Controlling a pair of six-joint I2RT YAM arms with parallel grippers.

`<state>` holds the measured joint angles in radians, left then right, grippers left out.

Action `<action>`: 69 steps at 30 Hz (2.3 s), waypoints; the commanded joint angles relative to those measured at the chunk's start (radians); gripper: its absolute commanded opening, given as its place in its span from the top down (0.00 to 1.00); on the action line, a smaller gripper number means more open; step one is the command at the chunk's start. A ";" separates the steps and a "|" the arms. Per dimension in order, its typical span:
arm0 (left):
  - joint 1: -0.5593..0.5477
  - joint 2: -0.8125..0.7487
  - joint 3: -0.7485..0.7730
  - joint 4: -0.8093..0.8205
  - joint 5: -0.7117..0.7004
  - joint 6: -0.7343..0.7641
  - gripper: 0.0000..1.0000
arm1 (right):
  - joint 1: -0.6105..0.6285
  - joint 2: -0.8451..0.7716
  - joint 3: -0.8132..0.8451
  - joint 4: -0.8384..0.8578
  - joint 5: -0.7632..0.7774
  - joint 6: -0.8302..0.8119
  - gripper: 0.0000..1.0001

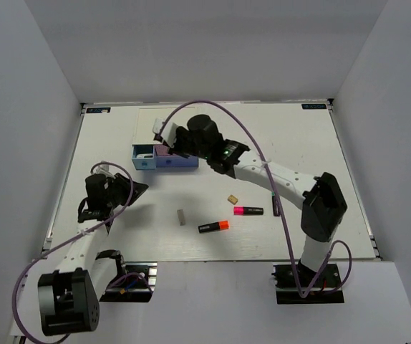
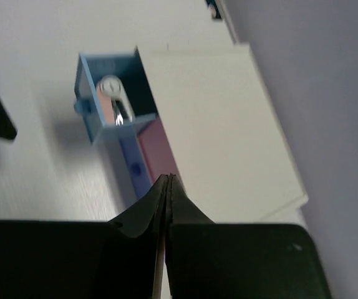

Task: Sort the stationery into containers
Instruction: Close the drawer in the storage box, then open the drawer in the storage box.

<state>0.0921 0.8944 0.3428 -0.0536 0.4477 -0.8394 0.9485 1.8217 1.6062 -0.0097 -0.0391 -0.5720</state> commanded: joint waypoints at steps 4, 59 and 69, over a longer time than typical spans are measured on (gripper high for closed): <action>-0.002 0.193 0.107 0.195 -0.041 -0.009 0.68 | -0.123 -0.165 -0.215 -0.115 -0.058 0.057 1.00; -0.020 0.355 0.107 0.370 0.065 0.088 0.41 | -0.409 -0.437 -0.618 -0.173 -0.192 0.138 0.53; -0.074 0.359 0.171 0.415 0.203 0.099 0.71 | -0.441 -0.426 -0.637 -0.170 -0.310 0.236 0.97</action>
<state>0.0395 1.2266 0.4576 0.3092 0.5877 -0.7418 0.5194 1.4128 0.9833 -0.1856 -0.2813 -0.3843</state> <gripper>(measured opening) 0.297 0.021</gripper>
